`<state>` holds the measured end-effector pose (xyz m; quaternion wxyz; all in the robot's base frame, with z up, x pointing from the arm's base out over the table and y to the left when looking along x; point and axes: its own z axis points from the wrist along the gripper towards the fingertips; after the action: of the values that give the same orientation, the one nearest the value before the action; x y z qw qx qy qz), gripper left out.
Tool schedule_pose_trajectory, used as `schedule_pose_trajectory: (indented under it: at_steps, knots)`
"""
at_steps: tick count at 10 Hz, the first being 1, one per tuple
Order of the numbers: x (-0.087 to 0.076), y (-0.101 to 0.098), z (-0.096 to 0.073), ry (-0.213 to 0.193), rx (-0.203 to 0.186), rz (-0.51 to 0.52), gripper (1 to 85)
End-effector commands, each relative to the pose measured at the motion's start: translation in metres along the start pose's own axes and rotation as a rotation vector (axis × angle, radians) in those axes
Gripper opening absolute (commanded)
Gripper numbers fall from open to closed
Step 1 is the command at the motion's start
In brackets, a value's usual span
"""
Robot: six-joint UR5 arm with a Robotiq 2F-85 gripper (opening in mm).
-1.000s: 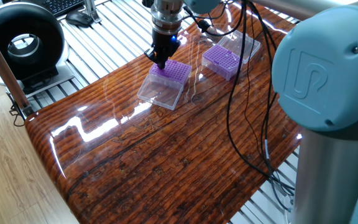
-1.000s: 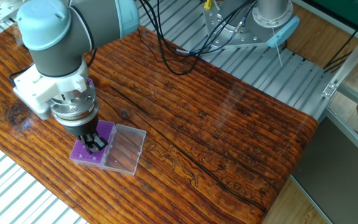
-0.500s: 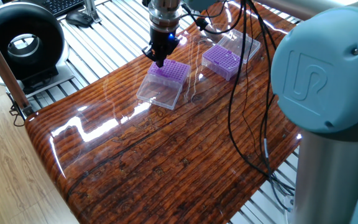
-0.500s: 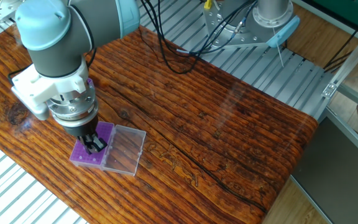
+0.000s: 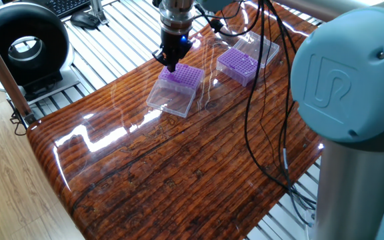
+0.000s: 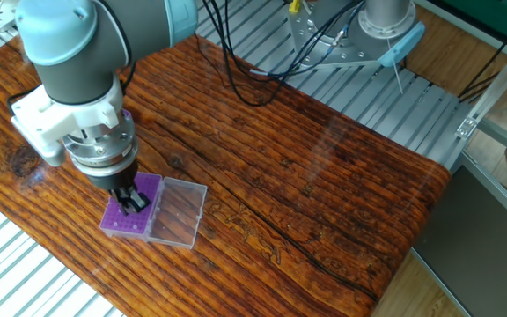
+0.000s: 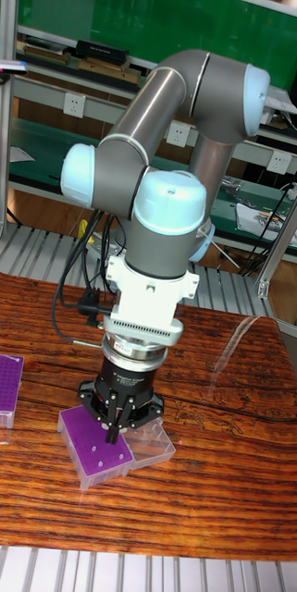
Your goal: Transfer all small pipette tips from one holder to another
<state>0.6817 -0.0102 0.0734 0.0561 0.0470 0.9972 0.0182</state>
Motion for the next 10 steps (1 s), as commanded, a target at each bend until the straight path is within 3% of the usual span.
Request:
schedule_pose_trajectory:
  at_steps: [1,4,10]
  knots:
    - [0.001,0.003,-0.012,0.004,-0.009,0.019,1.0]
    - [0.003,0.001,-0.021,0.006,-0.004,0.017,1.0]
    - [0.008,-0.033,-0.033,0.02,0.007,-0.039,1.0]
